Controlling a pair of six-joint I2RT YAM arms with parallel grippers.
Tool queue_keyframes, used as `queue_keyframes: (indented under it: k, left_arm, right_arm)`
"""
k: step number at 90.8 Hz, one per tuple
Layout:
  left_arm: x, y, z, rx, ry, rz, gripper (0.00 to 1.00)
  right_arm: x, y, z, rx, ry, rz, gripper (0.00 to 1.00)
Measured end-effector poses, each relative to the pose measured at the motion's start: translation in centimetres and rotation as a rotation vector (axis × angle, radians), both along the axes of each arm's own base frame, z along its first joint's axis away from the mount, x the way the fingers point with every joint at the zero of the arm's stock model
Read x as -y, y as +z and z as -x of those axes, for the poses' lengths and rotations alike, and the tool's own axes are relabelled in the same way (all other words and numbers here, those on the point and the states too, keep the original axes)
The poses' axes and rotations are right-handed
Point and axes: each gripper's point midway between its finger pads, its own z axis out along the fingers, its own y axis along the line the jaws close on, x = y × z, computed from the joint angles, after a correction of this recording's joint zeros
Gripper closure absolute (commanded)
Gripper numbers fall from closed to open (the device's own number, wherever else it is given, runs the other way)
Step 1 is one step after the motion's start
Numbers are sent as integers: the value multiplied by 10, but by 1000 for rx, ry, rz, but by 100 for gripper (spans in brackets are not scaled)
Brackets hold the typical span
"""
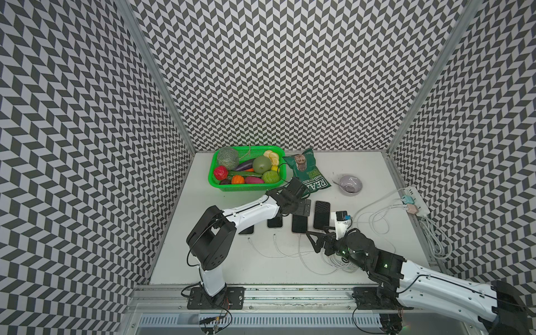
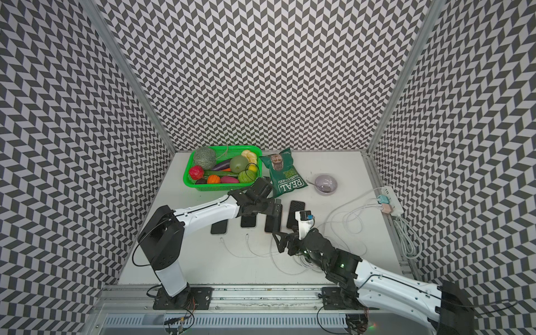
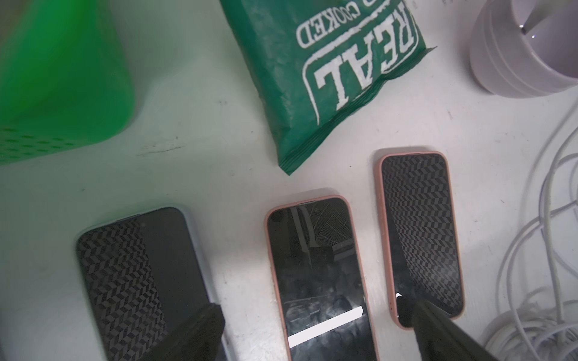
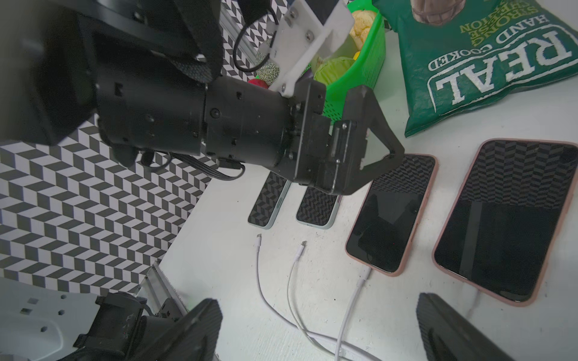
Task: Unplug the charging cable from the phone
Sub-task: Pick up the phone at the center of the board.
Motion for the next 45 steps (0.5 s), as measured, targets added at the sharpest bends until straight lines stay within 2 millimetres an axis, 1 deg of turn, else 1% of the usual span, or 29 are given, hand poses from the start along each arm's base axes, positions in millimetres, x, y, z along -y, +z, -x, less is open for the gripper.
queue_keyframes:
  k: [9, 20, 30, 45]
  left_arm:
    - [7, -12, 2, -18, -11, -31, 0]
    - [9, -26, 4, -38, -13, -74, 1]
    - [11, -34, 2, -46, -11, -102, 0]
    - [12, -42, 0, -53, -7, -127, 0]
  right_arm:
    - [2, 1, 0, 5, -7, -6, 0]
    - [3, 1, 0, 5, -9, -5, 0]
    - [4, -3, 0, 1, -9, 0, 0]
    - [6, -11, 0, -11, -14, 12, 0]
